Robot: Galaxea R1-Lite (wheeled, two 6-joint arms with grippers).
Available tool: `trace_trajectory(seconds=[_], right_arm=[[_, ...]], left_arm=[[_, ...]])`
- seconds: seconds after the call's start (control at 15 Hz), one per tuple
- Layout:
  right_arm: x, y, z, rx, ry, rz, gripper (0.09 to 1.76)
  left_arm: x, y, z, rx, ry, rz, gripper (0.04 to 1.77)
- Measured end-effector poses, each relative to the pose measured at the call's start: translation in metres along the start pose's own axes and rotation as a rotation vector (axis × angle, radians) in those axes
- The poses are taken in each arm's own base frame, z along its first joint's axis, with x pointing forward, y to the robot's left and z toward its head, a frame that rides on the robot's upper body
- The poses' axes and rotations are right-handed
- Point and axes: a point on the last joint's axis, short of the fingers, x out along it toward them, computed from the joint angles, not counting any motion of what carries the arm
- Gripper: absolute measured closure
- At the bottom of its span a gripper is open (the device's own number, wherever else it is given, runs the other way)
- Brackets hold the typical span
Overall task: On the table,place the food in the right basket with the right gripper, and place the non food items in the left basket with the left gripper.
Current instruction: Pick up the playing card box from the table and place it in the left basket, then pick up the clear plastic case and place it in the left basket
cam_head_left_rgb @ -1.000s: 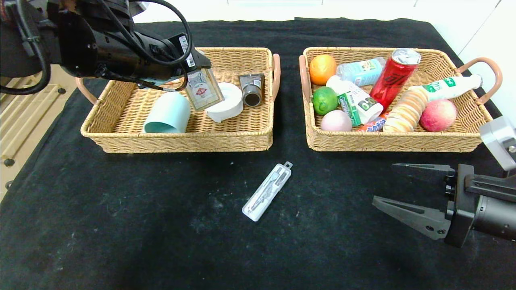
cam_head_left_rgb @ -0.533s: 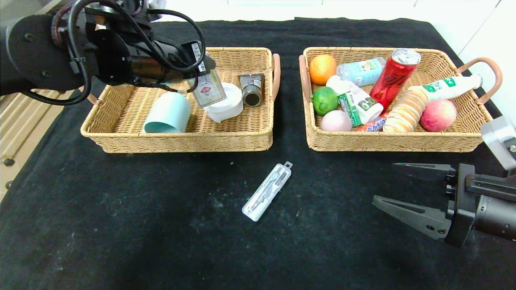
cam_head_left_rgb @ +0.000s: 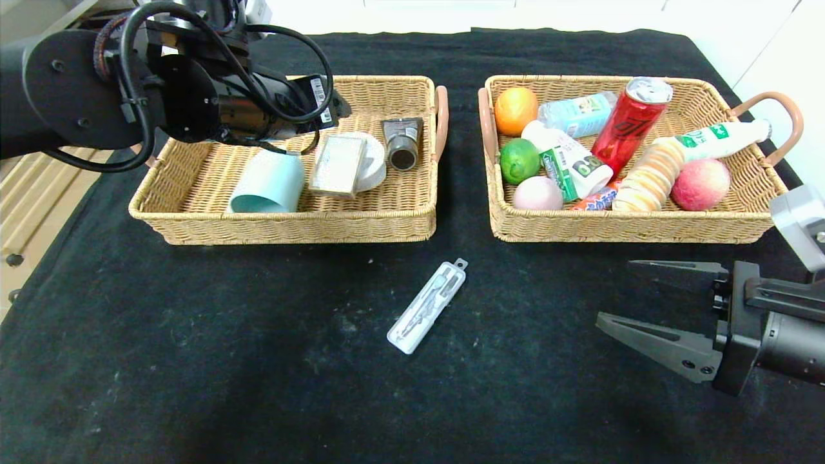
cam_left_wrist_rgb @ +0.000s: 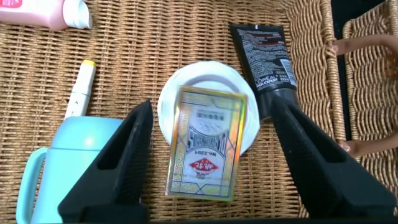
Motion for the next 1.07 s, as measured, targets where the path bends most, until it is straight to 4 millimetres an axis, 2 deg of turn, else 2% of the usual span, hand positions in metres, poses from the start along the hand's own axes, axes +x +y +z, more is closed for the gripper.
trace_trajectory(seconds=[0.53,1.07], right_arm=[[0.000,0.000,0.000,-0.001,0.000,0.000,0.14],[-0.003,0.001,0.002,-0.007,-0.011,-0.001,0.14]], left_arm=[[-0.015,-0.004,-0.007,0.064,0.036,-0.016,0.21],[-0.062,-0.035,-0.062,0.267,0.207,-0.162,0.14]])
